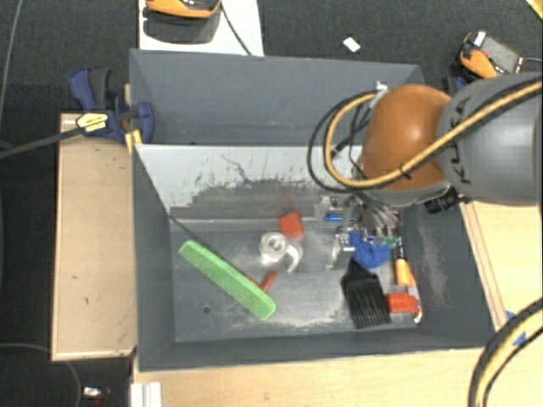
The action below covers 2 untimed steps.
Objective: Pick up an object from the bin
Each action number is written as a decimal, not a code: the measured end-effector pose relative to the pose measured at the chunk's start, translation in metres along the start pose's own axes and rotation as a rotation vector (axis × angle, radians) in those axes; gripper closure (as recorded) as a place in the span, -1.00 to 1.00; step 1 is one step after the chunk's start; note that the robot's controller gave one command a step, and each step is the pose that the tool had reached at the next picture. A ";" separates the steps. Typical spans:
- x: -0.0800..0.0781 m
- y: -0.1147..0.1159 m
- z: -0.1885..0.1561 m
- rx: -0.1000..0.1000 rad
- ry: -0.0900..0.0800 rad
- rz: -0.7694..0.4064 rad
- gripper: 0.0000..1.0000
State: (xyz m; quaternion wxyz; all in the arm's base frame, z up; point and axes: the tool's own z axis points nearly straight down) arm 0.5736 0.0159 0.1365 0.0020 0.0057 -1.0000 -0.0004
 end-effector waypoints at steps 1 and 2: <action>-0.002 0.000 -0.003 0.000 -0.007 0.000 -1.00; -0.006 0.037 0.044 0.002 -0.012 -0.325 -1.00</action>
Offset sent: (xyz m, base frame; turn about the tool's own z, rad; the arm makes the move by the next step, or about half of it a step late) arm 0.0038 0.0522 -0.0665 -0.4563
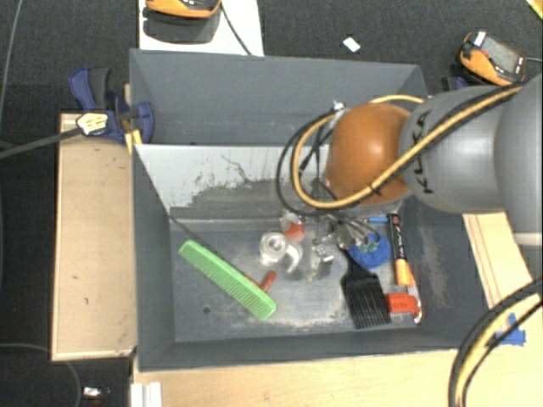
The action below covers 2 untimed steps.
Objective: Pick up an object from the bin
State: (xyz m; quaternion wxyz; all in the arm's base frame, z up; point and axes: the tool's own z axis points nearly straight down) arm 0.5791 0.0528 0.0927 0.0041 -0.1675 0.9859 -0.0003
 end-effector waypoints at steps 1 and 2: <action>-0.007 0.019 -0.008 -0.002 0.002 -0.115 -1.00; -0.026 0.046 -0.009 -0.002 -0.003 -0.460 -1.00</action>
Offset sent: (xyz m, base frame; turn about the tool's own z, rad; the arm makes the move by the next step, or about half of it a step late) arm 0.0104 0.0591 0.0073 -0.4834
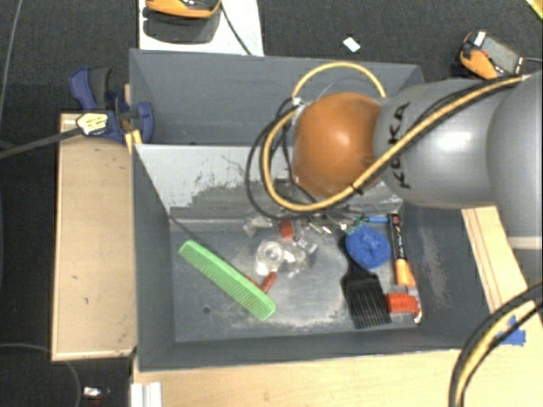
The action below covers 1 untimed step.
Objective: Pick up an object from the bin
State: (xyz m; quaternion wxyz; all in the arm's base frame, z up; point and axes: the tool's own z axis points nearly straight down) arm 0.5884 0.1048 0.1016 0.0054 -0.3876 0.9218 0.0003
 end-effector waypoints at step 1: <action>0.000 -0.006 0.030 0.001 -0.002 0.137 -1.00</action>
Offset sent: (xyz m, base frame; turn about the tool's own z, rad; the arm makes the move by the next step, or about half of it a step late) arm 0.0027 -0.0187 -0.0316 -0.2922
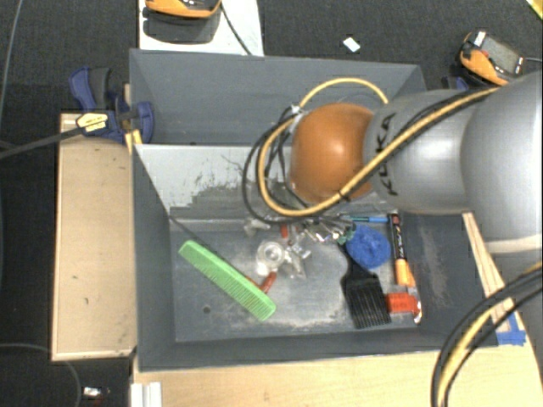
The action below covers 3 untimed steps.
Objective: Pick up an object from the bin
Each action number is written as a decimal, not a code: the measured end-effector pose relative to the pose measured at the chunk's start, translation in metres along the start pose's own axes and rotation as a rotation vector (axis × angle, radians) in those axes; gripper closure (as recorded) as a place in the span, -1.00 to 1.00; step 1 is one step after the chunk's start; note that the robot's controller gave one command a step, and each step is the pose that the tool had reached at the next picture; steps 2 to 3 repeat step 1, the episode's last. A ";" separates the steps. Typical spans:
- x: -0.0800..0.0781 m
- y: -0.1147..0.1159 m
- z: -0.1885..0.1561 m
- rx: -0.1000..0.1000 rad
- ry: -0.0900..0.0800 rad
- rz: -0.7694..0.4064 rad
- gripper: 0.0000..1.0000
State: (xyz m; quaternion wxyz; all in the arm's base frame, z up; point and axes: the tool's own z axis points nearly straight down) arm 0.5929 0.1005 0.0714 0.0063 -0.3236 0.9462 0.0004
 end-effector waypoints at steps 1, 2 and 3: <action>0.006 -0.011 -0.004 0.005 -0.012 -0.425 1.00; 0.006 -0.011 -0.004 0.005 -0.012 -0.425 1.00; 0.006 -0.011 -0.004 0.005 -0.012 -0.425 1.00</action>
Offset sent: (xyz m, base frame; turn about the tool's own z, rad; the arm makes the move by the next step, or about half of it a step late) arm 0.0000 0.0000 0.0000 0.0000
